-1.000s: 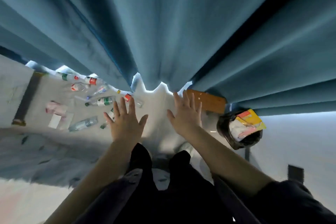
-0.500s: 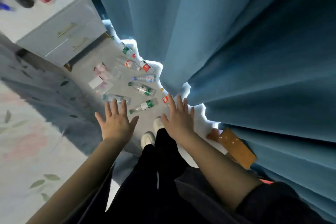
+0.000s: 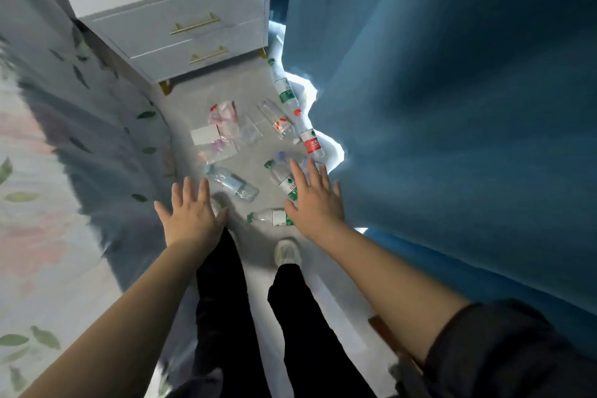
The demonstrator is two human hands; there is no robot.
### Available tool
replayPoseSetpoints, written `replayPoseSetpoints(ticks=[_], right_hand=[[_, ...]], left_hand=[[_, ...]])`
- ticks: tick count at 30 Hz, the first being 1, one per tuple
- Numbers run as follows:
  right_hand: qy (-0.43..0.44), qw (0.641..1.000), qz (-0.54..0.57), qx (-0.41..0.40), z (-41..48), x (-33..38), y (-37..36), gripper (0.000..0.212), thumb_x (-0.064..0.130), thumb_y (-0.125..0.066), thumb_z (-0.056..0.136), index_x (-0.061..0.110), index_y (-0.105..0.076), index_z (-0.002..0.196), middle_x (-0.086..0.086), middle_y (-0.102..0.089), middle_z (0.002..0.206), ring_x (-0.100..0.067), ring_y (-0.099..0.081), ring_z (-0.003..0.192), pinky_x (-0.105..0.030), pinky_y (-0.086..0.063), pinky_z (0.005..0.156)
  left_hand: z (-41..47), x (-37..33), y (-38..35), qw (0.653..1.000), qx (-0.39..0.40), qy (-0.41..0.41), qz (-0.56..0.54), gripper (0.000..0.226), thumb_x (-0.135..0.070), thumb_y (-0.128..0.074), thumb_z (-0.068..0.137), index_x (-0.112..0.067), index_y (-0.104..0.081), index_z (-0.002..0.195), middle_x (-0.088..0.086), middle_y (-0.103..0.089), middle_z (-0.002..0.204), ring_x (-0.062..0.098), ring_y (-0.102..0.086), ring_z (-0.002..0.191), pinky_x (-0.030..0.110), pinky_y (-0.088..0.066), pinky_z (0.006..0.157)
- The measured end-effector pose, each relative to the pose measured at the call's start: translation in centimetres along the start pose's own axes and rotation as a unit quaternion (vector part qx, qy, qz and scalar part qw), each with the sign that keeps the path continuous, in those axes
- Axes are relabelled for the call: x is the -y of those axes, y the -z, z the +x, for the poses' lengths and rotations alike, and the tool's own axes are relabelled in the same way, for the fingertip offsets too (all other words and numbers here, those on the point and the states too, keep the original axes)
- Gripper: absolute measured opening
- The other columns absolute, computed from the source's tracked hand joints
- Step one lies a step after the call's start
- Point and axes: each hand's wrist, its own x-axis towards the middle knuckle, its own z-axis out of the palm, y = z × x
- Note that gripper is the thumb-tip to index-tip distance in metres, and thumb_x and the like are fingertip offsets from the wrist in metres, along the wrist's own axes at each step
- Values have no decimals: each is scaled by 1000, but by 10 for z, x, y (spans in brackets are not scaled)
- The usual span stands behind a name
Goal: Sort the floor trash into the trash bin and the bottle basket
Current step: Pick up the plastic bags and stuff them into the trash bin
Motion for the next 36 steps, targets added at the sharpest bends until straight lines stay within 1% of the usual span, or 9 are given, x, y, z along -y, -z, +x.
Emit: replayPoseSetpoints(ticks=[5, 11, 16, 19, 22, 24, 28, 32, 36], right_hand=[[4, 1000, 9, 1, 136, 20, -61, 81, 43, -50, 92, 29, 3, 152, -5, 3, 161, -28, 1, 148, -53, -12, 115], [36, 998, -47, 17, 308, 34, -180, 81, 45, -48, 93, 30, 6, 152, -6, 11, 161, -31, 8, 147, -57, -7, 116], [62, 993, -99, -1, 417, 33, -261, 84, 50, -50, 92, 32, 6, 152, -6, 10, 161, -35, 5, 147, -59, -13, 114], [75, 987, -140, -5, 465, 27, -290, 93, 55, -56, 87, 32, 6, 151, -6, 10, 161, -38, 5, 146, -56, -14, 113], [84, 985, -150, -3, 502, 28, -309, 103, 57, -63, 80, 32, 8, 151, -7, 12, 160, -41, 6, 145, -56, -16, 113], [70, 988, -135, 11, 521, 29, -315, 107, 56, -67, 77, 34, 8, 151, -5, 12, 160, -41, 3, 145, -59, -24, 109], [59, 986, -153, -11, 538, 34, -328, 98, 54, -68, 73, 31, -10, 148, -13, -11, 152, -39, -25, 131, -44, -37, 99], [41, 989, -137, -46, 540, 44, -333, 72, 30, -74, 76, 25, -33, 134, -14, -27, 139, -35, -35, 120, -39, -44, 86], [38, 987, -153, -38, 546, 44, -329, 61, 6, -62, 84, 14, -32, 136, -18, -25, 142, -37, -39, 118, -39, -46, 83]], left_hand=[[141, 22, -45, 1000, 3, -12, 27, 76, -58, -33, 94, -22, 2, 151, 5, 1, 160, 27, 4, 147, 57, -6, 115], [321, 48, -134, 992, -46, -51, 103, 77, -59, -30, 94, -22, 5, 151, 7, 2, 160, 29, 3, 147, 60, -4, 113], [430, 57, -204, 978, -61, -88, 180, 80, -60, -34, 93, -19, 3, 151, 10, 3, 159, 32, 4, 146, 62, -7, 111], [481, 57, -225, 973, -80, -98, 193, 90, -65, -39, 88, -18, 6, 151, 10, 3, 159, 33, 2, 146, 61, -9, 111], [523, 61, -233, 978, -76, -90, 173, 107, -73, -45, 80, -17, 14, 150, 10, 5, 159, 34, 3, 146, 61, -10, 111], [543, 61, -237, 982, -66, -87, 155, 112, -76, -49, 74, -18, 11, 150, 10, -3, 157, 34, -6, 145, 60, -14, 110], [557, 54, -249, 985, -85, -90, 116, 97, -69, -58, 71, -17, -18, 141, 10, -38, 131, 32, -42, 119, 49, -34, 97], [554, 52, -258, 994, -51, -52, 76, 79, -50, -71, 74, -14, -30, 133, 7, -44, 127, 27, -48, 115, 39, -38, 86], [558, 56, -258, 999, 20, -18, -23, 73, -33, -73, 80, -23, -31, 139, 6, -51, 127, 28, -54, 116, 38, -42, 87]])
